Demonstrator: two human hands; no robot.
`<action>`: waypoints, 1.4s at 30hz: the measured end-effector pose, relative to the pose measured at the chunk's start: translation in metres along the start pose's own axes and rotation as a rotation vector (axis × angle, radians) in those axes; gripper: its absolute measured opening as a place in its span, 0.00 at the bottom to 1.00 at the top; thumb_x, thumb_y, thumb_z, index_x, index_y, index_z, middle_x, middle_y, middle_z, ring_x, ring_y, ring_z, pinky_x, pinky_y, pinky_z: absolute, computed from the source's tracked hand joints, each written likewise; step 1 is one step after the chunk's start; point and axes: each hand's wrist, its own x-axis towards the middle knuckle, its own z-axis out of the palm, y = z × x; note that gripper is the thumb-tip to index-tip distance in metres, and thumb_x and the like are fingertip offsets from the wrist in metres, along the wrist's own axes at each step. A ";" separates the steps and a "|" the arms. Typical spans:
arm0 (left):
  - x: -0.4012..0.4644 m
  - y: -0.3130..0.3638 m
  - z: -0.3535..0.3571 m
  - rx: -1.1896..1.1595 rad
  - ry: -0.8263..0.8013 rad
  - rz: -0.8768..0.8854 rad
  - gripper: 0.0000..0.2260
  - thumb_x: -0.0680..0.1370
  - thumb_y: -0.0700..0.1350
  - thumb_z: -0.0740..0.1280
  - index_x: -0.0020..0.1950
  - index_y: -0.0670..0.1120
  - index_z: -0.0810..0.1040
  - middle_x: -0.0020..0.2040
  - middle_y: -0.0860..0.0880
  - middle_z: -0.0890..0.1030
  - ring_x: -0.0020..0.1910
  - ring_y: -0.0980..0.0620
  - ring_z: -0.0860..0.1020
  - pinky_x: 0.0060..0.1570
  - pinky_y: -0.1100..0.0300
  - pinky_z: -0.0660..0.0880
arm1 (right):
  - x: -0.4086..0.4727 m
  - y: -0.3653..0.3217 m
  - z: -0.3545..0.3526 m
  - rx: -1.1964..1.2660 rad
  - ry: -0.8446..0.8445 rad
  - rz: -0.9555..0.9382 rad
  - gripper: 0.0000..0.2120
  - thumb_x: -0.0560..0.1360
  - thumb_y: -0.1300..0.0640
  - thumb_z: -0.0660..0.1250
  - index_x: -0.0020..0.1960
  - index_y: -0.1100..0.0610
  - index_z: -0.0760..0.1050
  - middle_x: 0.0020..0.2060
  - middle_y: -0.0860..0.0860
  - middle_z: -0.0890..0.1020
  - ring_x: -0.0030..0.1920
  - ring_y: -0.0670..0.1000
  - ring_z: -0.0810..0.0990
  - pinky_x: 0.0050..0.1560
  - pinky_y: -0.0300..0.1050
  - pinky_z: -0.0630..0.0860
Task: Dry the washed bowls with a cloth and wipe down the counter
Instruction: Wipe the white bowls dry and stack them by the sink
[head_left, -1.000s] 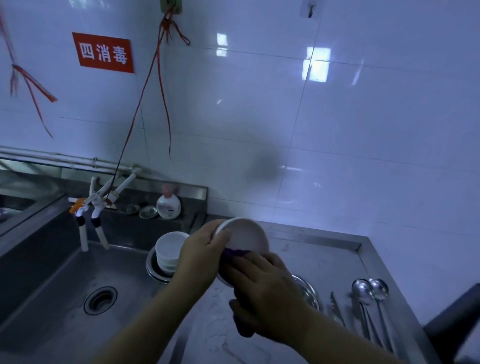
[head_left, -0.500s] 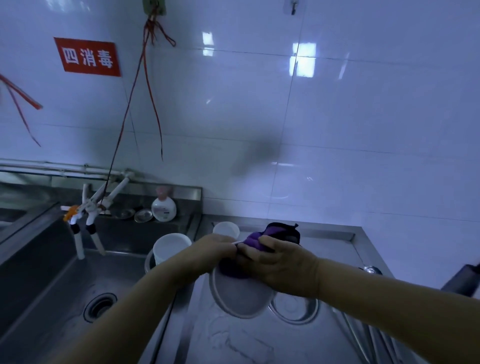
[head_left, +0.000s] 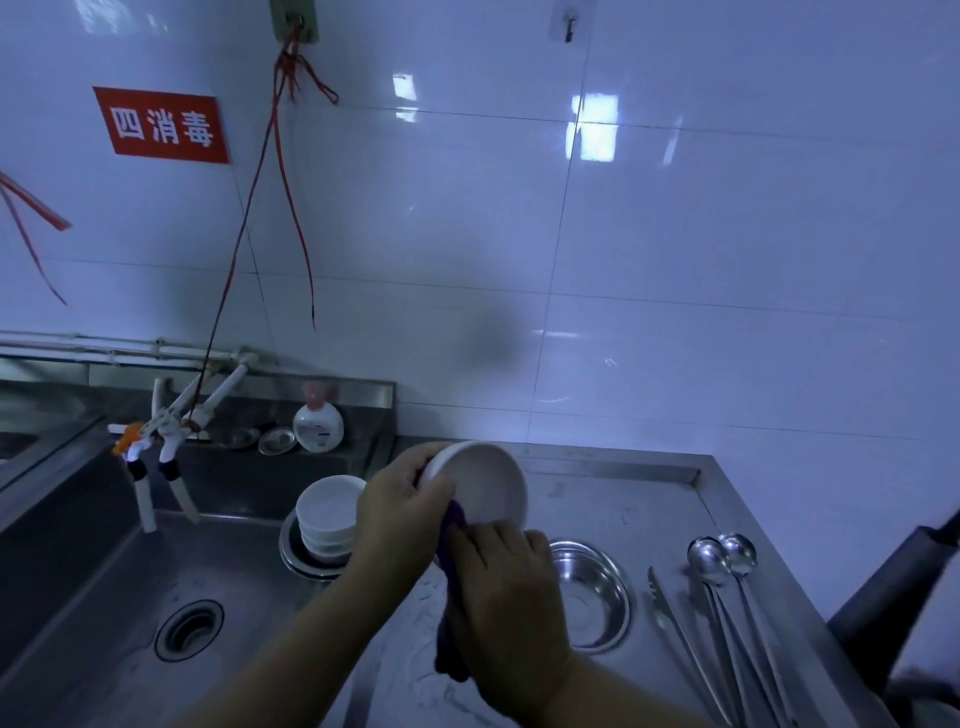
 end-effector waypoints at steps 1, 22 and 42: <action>-0.001 0.000 0.002 -0.035 0.022 0.004 0.15 0.66 0.47 0.60 0.48 0.58 0.80 0.42 0.56 0.82 0.42 0.56 0.78 0.37 0.57 0.76 | 0.002 -0.006 -0.001 0.048 0.031 0.049 0.14 0.73 0.54 0.70 0.58 0.56 0.79 0.44 0.49 0.83 0.43 0.49 0.79 0.41 0.43 0.75; -0.020 0.004 0.011 -0.202 0.036 0.046 0.10 0.77 0.43 0.64 0.55 0.56 0.73 0.46 0.57 0.79 0.44 0.61 0.78 0.37 0.71 0.74 | 0.025 0.019 0.000 0.048 0.259 -0.129 0.09 0.75 0.54 0.70 0.52 0.57 0.82 0.42 0.52 0.84 0.41 0.51 0.80 0.49 0.45 0.77; -0.001 -0.010 -0.004 -0.209 -0.107 -0.019 0.18 0.72 0.42 0.69 0.55 0.61 0.70 0.51 0.56 0.77 0.47 0.63 0.77 0.39 0.71 0.75 | 0.048 0.064 -0.002 -0.048 0.185 -0.481 0.05 0.76 0.56 0.68 0.50 0.54 0.83 0.39 0.52 0.83 0.37 0.53 0.79 0.41 0.45 0.75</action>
